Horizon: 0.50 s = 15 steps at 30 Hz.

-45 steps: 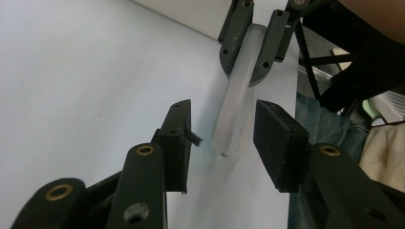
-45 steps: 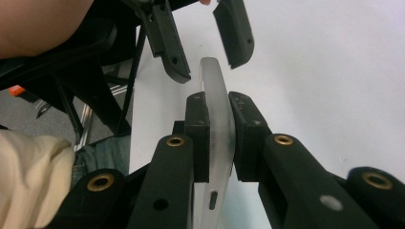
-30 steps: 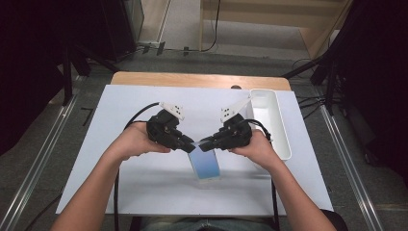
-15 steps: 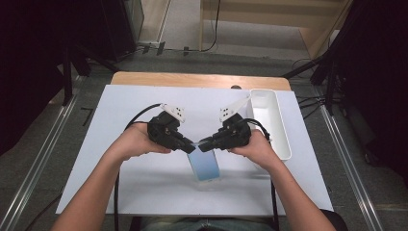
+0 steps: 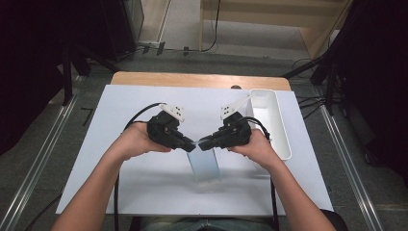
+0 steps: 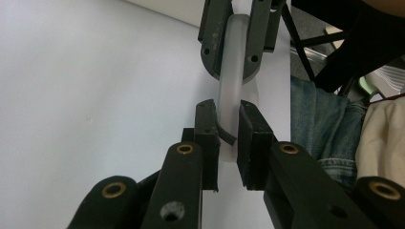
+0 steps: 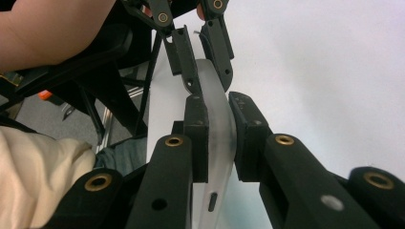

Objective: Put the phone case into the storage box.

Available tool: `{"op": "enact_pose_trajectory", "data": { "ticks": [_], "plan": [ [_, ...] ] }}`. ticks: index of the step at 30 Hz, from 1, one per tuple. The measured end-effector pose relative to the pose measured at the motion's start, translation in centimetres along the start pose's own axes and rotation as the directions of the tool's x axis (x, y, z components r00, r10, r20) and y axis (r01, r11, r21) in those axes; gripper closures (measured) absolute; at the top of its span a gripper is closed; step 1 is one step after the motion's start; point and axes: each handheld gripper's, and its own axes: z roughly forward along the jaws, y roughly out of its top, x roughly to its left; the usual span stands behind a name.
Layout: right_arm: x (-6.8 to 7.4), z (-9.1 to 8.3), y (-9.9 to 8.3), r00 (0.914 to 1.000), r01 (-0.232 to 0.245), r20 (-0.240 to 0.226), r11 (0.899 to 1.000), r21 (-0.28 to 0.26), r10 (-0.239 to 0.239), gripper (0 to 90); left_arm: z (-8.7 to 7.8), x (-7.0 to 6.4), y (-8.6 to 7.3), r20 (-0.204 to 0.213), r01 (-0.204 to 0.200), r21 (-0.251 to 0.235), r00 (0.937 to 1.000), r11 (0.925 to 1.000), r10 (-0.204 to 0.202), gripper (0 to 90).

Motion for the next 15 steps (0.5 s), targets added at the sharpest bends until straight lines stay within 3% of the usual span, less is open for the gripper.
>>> {"op": "enact_pose_trajectory", "data": {
  "ticks": [15],
  "plan": [
    [-0.21,0.05,-0.06,0.9993,-0.034,-0.018,0.999,0.002,0.034,72.4,-0.03,0.05,-0.05,0.022,0.012,0.001,0.9997,0.9999,-0.012,80.3]
  ]
}}
